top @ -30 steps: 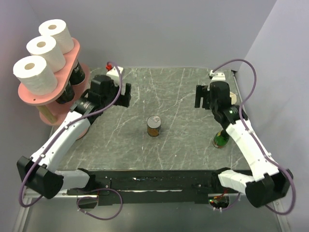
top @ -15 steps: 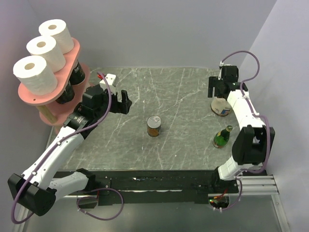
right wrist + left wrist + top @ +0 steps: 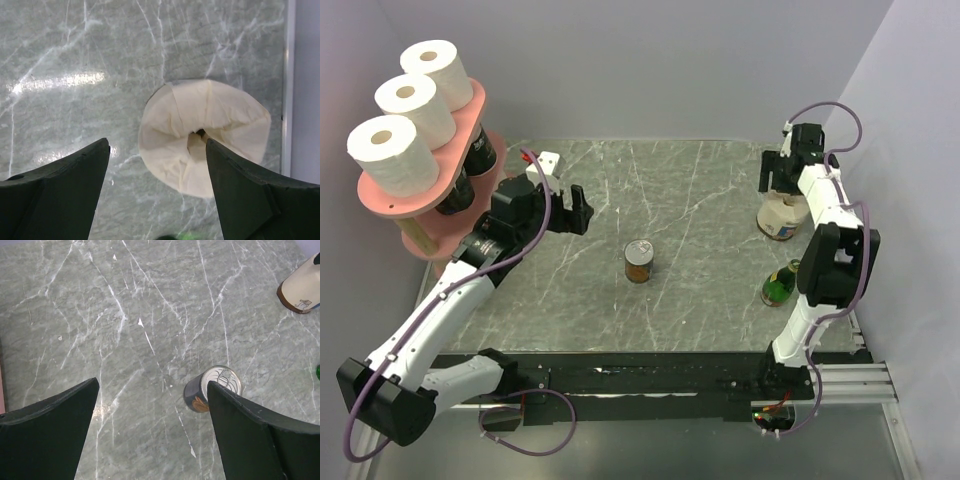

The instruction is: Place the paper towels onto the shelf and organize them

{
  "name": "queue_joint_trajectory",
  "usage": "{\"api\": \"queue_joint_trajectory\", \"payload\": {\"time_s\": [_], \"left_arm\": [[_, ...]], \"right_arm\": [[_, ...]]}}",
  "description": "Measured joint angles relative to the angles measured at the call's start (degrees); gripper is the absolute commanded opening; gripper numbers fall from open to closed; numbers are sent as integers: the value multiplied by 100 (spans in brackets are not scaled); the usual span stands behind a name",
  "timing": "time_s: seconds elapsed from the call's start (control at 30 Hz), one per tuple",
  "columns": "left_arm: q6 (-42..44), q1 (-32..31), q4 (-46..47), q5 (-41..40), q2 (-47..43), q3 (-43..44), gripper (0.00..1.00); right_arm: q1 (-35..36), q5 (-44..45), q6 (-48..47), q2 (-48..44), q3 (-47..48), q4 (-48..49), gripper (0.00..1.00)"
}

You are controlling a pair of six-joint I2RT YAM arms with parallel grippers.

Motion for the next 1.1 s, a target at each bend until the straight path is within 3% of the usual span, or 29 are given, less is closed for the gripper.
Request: {"api": "queue_joint_trajectory", "payload": {"time_s": [0.33, 0.6, 0.77, 0.9, 1.1], "left_arm": [[2, 0, -2, -168, 74, 0, 96], [4, 0, -2, -245, 72, 0, 96], [4, 0, -4, -317, 39, 0, 96], [2, 0, -4, -407, -68, -11, 96], [2, 0, 4, -612, -295, -42, 96]], "right_arm": [[2, 81, 103, 619, 192, -269, 78], [2, 55, 101, 772, 219, -271, 57], [83, -94, -22, 772, 219, -173, 51], [525, -107, -63, 772, 227, -63, 47], [1943, -72, -120, 942, 887, 59, 46]]}}
